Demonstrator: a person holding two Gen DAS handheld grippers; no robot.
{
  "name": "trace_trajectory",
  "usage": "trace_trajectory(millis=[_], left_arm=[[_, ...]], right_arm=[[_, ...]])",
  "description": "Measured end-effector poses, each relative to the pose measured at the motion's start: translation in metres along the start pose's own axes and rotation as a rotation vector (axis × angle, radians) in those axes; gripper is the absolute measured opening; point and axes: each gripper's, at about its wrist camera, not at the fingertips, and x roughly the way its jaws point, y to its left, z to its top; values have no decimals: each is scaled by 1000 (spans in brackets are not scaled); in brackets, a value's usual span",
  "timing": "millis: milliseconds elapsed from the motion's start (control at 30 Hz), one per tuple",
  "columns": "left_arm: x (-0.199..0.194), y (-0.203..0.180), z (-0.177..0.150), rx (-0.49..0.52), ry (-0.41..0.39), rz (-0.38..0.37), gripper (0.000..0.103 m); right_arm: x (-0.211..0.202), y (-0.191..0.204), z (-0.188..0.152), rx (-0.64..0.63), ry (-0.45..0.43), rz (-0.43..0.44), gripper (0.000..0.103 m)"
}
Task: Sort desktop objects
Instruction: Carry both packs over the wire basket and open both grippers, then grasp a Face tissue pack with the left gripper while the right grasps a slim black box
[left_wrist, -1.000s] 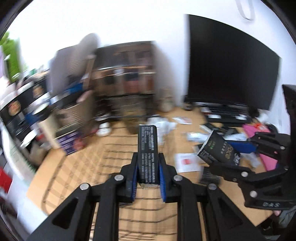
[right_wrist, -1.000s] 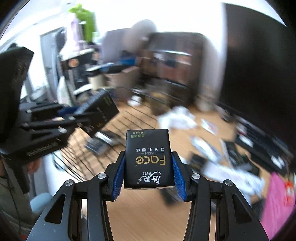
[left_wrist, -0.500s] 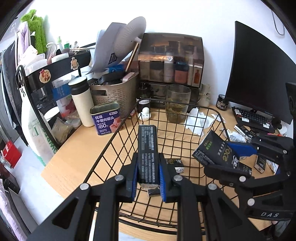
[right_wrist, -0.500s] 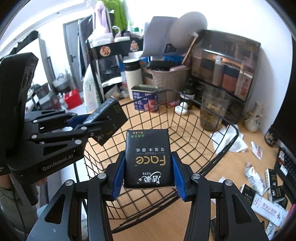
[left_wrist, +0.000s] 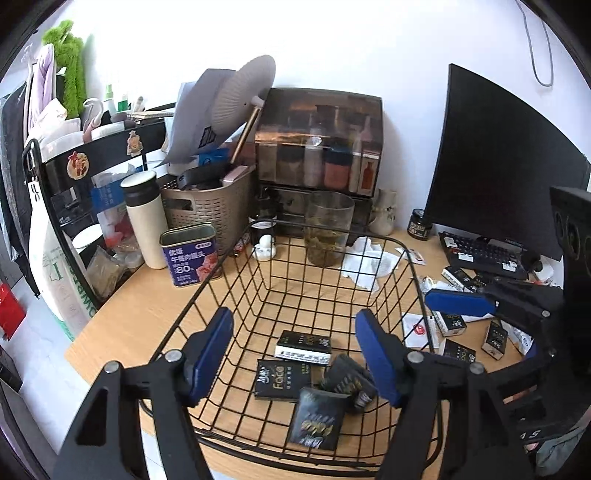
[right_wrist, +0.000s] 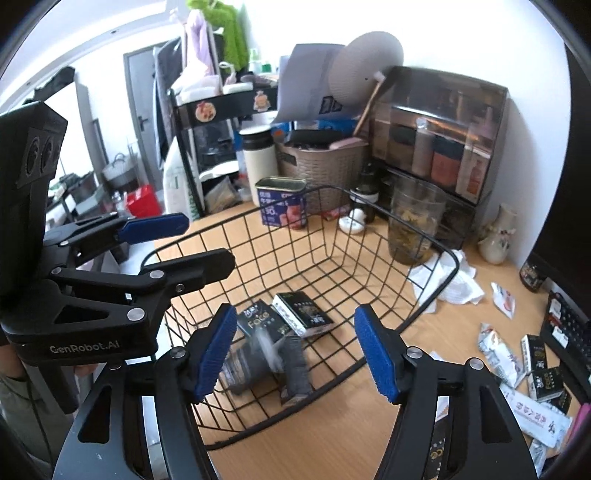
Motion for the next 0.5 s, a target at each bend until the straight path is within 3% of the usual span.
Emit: trace_trajectory(millis=[333, 500], left_arm=[[1, -42, 5, 67, -6, -79, 73], [7, -98, 1, 150, 18, -204, 73]], right_arm=[[-33, -40, -22, 57, -7, -82, 66], [-64, -82, -48, 137, -7, -180, 66]])
